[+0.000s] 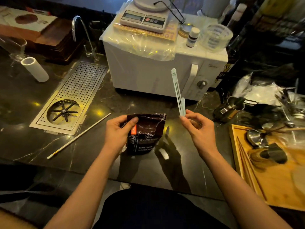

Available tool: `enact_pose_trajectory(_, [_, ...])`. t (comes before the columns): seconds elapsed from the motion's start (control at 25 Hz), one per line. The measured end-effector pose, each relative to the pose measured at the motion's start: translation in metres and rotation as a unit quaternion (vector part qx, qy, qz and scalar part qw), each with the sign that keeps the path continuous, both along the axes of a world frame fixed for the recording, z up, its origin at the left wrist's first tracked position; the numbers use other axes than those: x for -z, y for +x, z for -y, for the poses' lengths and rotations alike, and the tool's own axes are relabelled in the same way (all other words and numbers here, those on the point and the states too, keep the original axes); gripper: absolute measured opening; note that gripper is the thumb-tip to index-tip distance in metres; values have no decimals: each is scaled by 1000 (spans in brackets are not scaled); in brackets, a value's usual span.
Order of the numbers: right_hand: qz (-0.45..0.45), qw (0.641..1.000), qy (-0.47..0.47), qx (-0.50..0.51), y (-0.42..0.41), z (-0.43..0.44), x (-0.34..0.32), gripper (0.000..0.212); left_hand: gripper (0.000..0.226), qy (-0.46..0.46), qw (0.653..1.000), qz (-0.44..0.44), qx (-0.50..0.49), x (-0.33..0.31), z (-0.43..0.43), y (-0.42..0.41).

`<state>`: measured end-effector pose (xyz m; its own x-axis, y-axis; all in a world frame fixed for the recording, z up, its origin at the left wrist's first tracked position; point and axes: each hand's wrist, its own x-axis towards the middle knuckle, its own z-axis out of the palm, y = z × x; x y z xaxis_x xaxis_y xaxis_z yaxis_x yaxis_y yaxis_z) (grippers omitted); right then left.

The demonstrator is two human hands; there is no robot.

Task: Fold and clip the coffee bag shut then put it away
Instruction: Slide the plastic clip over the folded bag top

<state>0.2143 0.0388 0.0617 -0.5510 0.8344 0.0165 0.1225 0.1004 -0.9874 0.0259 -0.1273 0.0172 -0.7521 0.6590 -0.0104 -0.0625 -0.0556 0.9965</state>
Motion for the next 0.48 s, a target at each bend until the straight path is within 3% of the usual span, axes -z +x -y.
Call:
enact_pose_trajectory(0.32, [52, 992, 78, -88, 32, -17, -5, 7, 22, -27, 995, -3, 91, -5, -53, 7])
enact_pose_trajectory(0.48, [42, 991, 80, -97, 33, -22, 1, 10, 16, -41, 994, -21, 103, -5, -54, 5])
